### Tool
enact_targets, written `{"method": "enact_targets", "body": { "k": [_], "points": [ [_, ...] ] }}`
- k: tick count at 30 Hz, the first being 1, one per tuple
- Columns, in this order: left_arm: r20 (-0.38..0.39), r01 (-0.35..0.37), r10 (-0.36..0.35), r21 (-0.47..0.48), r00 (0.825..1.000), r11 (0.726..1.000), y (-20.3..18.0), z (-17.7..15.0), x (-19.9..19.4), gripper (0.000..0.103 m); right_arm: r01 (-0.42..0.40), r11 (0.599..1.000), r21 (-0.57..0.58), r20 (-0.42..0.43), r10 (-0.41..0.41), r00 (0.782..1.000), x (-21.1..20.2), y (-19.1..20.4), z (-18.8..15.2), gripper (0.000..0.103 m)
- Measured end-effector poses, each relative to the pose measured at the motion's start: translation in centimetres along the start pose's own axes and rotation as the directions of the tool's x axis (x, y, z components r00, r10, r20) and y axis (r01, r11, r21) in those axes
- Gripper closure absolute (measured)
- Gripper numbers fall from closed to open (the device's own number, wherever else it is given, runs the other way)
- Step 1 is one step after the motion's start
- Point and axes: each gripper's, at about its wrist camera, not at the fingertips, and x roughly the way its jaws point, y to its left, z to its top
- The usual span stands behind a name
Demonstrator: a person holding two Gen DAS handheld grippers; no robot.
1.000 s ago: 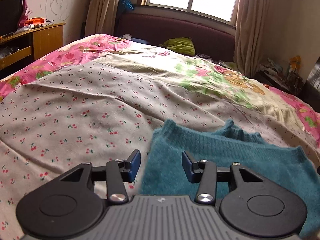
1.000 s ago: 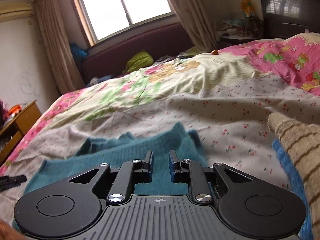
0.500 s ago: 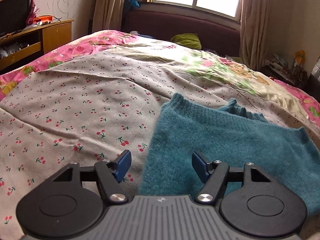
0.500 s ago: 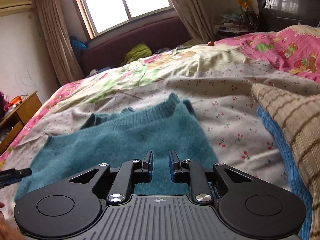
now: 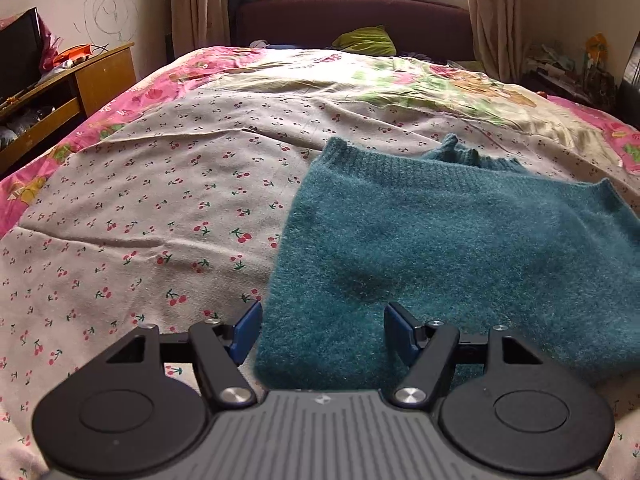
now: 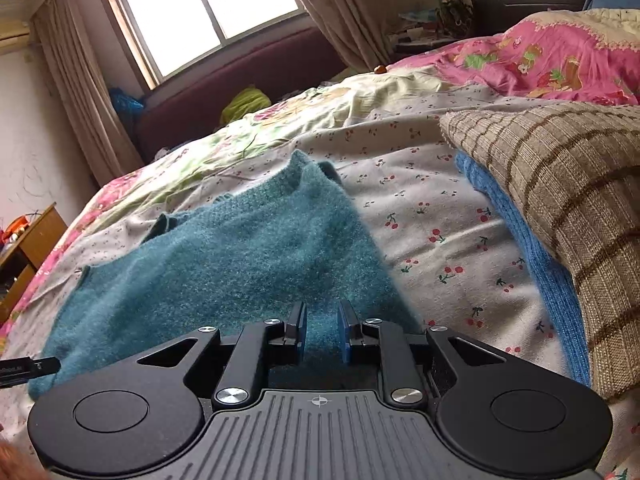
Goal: Fold small clothes
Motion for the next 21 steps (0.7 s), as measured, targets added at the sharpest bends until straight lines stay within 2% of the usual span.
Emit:
{"method": "enact_targets", "body": {
  "k": [21],
  "points": [
    [-0.009,-0.097,0.099,0.113,0.995,0.989,-3.1,1.0,-0.9,0.025,-0.102,0.99,0.095,0.002,0.102,0.995,0.1,-2.2,0.2,0.085]
  ]
}}
